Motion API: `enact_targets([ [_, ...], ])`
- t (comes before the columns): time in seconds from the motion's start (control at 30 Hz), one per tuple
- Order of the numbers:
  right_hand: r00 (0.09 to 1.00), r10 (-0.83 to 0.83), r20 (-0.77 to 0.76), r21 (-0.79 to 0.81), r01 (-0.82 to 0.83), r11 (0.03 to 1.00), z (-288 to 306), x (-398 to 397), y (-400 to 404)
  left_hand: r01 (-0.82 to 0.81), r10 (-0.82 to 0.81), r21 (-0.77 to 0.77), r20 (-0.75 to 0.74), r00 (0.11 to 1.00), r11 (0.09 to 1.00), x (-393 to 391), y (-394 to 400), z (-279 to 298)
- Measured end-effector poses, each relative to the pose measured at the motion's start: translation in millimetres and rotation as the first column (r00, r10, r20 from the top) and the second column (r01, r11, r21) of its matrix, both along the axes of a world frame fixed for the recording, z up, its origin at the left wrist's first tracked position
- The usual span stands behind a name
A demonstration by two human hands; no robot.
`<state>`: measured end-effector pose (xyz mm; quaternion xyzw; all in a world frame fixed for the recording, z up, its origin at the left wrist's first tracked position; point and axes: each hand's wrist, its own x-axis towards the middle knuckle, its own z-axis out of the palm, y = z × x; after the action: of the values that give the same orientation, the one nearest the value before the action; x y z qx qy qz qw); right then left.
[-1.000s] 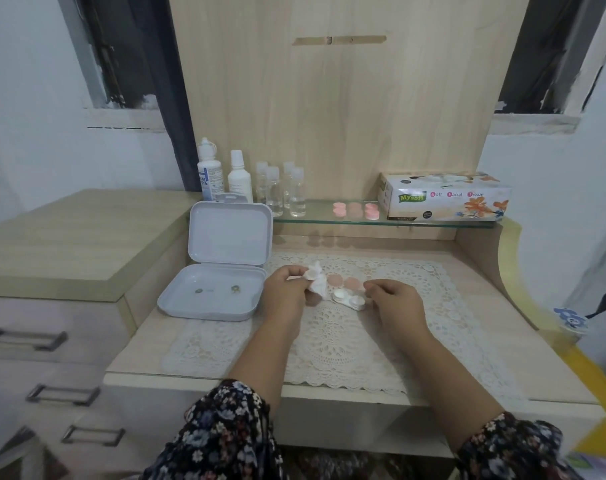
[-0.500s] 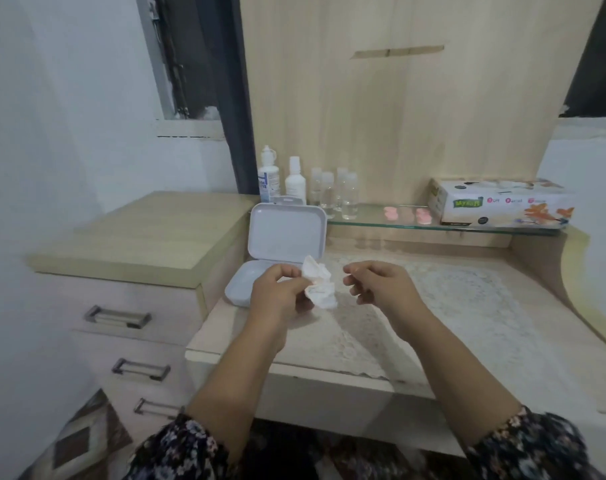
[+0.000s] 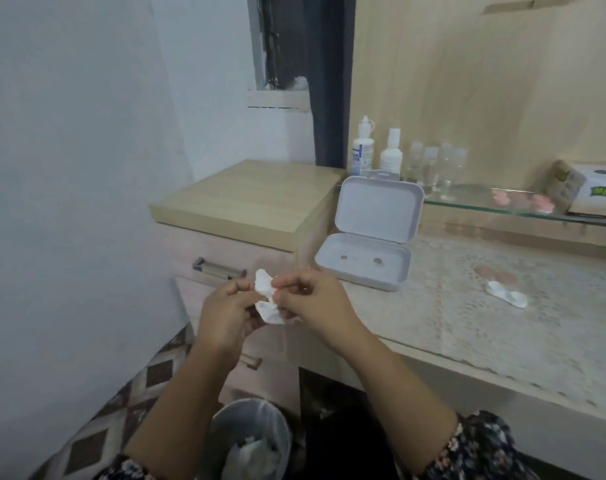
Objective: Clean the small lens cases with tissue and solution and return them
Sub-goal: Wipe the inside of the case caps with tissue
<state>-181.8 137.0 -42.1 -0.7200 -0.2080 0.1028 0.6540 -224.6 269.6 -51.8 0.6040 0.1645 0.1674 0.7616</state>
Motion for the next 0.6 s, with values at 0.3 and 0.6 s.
enact_targets([
  [0.3,0.989,0.110,-0.097,-0.159,-0.124,0.979,-72,-18,83,-0.184,0.169,-0.043,-0.240,0.956,0.982,-28,67,-58],
  [0.6,0.830,0.062,-0.554,-0.153,-0.175,0.973,-145,-14,108,-0.173,0.053,-0.176,-0.537,0.842,0.969,-32,91,-131],
])
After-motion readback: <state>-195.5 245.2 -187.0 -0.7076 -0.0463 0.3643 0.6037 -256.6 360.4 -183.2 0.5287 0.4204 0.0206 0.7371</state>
